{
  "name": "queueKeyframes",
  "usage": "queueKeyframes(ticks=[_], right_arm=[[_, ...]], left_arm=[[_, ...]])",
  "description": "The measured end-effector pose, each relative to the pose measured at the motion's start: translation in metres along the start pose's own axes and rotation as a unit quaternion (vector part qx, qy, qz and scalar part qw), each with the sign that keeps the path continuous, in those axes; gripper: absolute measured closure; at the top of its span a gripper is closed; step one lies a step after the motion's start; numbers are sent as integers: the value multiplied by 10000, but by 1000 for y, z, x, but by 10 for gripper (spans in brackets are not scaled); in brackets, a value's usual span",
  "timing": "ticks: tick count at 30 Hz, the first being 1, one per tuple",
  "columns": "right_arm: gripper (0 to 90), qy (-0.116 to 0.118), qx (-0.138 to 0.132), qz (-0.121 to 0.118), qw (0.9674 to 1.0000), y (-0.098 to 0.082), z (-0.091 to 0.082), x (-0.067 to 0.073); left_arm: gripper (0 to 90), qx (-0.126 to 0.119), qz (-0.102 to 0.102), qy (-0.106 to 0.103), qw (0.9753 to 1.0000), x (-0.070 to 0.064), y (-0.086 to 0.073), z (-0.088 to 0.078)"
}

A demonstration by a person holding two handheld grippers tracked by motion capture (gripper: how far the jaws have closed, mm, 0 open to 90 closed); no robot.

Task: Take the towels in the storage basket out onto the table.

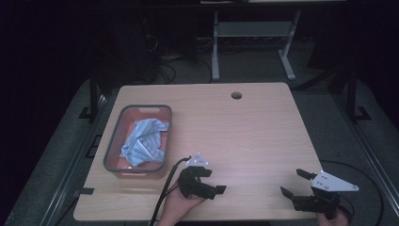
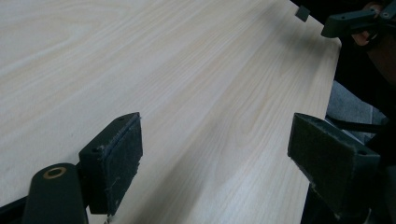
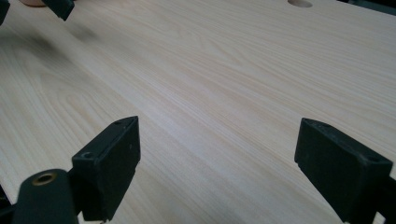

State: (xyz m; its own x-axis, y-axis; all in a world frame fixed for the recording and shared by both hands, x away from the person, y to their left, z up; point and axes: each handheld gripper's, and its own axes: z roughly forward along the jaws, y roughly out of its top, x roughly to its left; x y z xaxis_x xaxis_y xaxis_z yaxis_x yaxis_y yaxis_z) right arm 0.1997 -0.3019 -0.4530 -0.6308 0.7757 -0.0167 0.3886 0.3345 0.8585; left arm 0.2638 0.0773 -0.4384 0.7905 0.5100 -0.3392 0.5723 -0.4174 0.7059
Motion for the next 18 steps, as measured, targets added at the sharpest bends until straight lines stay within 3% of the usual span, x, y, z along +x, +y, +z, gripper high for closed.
queueKeyframes(ticks=[7, 8, 18], right_arm=[[137, -39, -48, -15, 10000, -1, -2, 0], [137, -39, -10, 48, 10000, -1, -1, 0], [137, -73, -18, 61, 10000, -1, 0, -3]], left_arm=[[171, 127, 56, 92, 9999, 3, 22, 5], [172, 148, 52, 104, 9998, 4, 32, 6], [179, 261, 212, 171, 9993, 9, 72, 0]])
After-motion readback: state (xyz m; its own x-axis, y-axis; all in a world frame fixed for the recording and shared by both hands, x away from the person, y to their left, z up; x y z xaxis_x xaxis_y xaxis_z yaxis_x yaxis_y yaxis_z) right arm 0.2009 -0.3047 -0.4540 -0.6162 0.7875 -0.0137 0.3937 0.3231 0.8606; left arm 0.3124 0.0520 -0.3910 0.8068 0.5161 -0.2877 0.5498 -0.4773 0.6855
